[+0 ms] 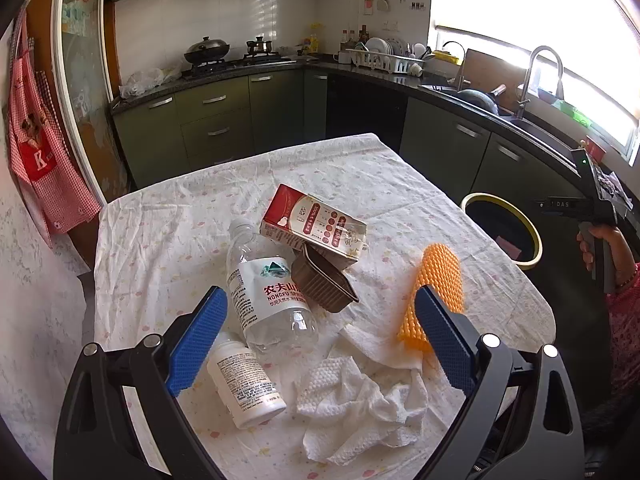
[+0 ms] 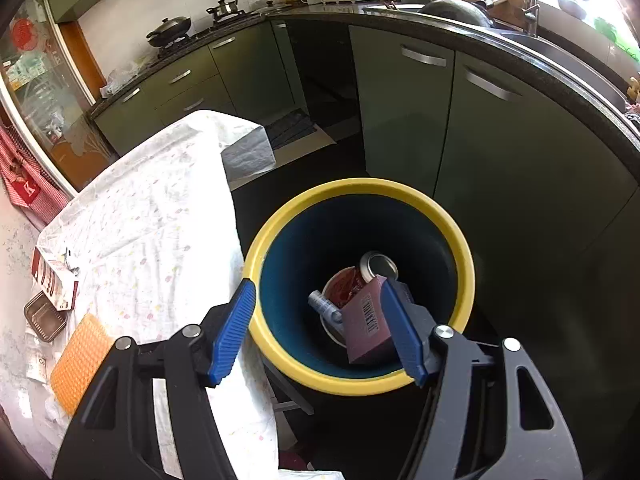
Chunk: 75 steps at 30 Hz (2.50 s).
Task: Collect trash
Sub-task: 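Carry the purple box over the bin and open the right tool, then grasp the white pill bottle with the left tool and lift it, then carry the pill bottle over the bin and open the left tool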
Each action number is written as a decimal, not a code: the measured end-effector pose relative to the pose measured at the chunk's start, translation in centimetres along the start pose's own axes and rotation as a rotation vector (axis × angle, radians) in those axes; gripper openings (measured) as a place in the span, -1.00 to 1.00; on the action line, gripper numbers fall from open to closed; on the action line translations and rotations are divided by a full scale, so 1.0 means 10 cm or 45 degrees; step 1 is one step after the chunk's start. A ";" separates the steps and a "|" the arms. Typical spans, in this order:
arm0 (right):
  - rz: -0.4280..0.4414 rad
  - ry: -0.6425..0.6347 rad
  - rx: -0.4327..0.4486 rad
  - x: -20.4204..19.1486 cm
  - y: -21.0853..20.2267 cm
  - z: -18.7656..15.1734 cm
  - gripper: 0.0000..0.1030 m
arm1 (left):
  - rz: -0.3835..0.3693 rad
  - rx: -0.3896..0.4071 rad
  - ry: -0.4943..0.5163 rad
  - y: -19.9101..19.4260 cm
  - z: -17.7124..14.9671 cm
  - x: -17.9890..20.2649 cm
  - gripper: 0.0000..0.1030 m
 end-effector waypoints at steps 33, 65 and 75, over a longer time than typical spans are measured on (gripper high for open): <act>0.138 -0.240 -0.052 -0.86 0.15 -0.49 0.29 | 0.170 -0.426 -0.208 0.74 -0.50 -0.60 0.53; 0.148 -0.274 -0.088 -0.97 0.23 -0.50 0.29 | 0.195 -0.433 -0.189 0.72 -0.52 -0.83 -0.10; 0.143 -0.224 -0.052 -0.79 0.13 -0.51 0.29 | 0.154 -0.288 -0.045 0.23 -0.24 -0.36 -0.10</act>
Point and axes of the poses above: each gripper's, at about its wrist camera, not at the fingertips, and y roughly the way its jaws point, x to its right, z to its top, the point moved 2 cm from there along y, roughly the way its jaws point, and after that the axes turned 11 degrees about -x, right-handed, at the moved point
